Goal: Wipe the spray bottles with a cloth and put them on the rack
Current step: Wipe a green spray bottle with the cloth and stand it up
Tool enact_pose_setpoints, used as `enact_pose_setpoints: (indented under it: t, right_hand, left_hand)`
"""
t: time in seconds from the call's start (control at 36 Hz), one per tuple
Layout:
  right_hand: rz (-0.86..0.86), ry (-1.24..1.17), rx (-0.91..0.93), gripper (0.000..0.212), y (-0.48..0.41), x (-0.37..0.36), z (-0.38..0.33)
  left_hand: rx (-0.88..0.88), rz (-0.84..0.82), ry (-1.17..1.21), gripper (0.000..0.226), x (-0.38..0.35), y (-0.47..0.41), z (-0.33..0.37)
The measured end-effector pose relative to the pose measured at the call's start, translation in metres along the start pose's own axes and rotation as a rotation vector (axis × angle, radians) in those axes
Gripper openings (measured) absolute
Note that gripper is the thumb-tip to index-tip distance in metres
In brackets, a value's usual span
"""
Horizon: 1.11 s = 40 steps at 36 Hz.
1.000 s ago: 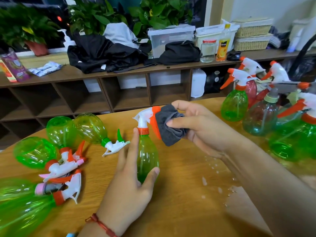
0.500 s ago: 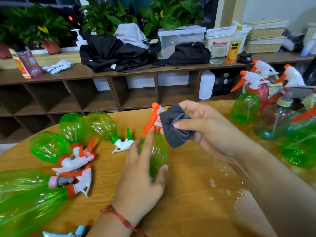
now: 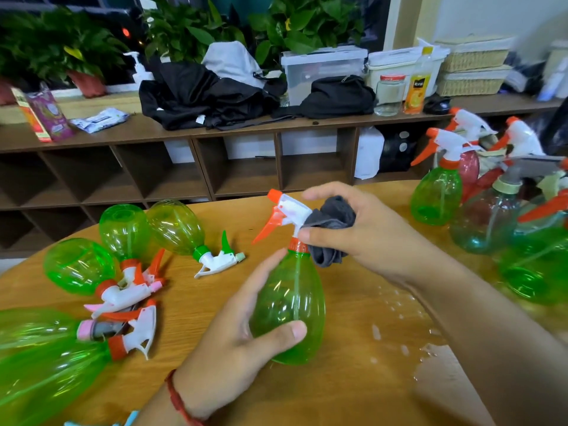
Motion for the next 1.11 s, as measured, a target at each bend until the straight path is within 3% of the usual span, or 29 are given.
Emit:
enact_pose_setpoints:
  t: [0.11, 0.33, 0.53, 0.64, 0.78, 0.92, 1.0, 1.11]
  right_hand:
    - [-0.048, 0.016, 0.020, 0.017, 0.001, -0.006, -0.003]
    - [-0.103, 0.023, 0.036, 0.022, 0.003, -0.005, -0.008]
    - [-0.054, 0.003, 0.069, 0.029, 0.001, -0.011, -0.002]
    - [-0.052, -0.013, 0.053, 0.027, -0.002, -0.016, 0.003]
    - [0.249, 0.079, 0.046, 0.048, -0.007, 0.007, 0.007]
    - [0.299, 0.031, 0.190, 0.044, -0.009, 0.009, 0.000]
    - [0.228, -0.076, 0.351, 0.060, 0.000, 0.000, -0.016]
    - [0.134, -0.152, 0.452, 0.047, 0.005, -0.022, -0.017]
  left_hand:
    - [-0.001, -0.007, -0.029, 0.089, -0.003, 0.001, -0.003]
    - [-0.010, 0.036, -0.083, 0.086, -0.005, 0.003, -0.001]
    - [-0.052, 0.165, -0.417, 0.094, -0.012, 0.001, 0.004]
    - [-0.043, 0.200, -0.383, 0.092, -0.009, -0.001, 0.001]
    - [0.038, 0.234, -0.272, 0.089, -0.005, -0.003, -0.006]
    - [-0.003, 0.214, -0.296, 0.088, -0.012, -0.003, -0.007]
    - [-0.022, 0.208, -0.330, 0.091, -0.014, -0.004, -0.009]
    - [-0.035, 0.213, -0.388, 0.091, -0.018, -0.005, -0.013]
Point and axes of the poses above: each hand's wrist, its own y-axis away from the middle knuckle, its own x-axis out of the back of the hand, z = x × y, the point moved 5 cm from there along -y, towards the middle knuckle, and after that the axes turned 3 degrees about z, right-handed, at the moved point
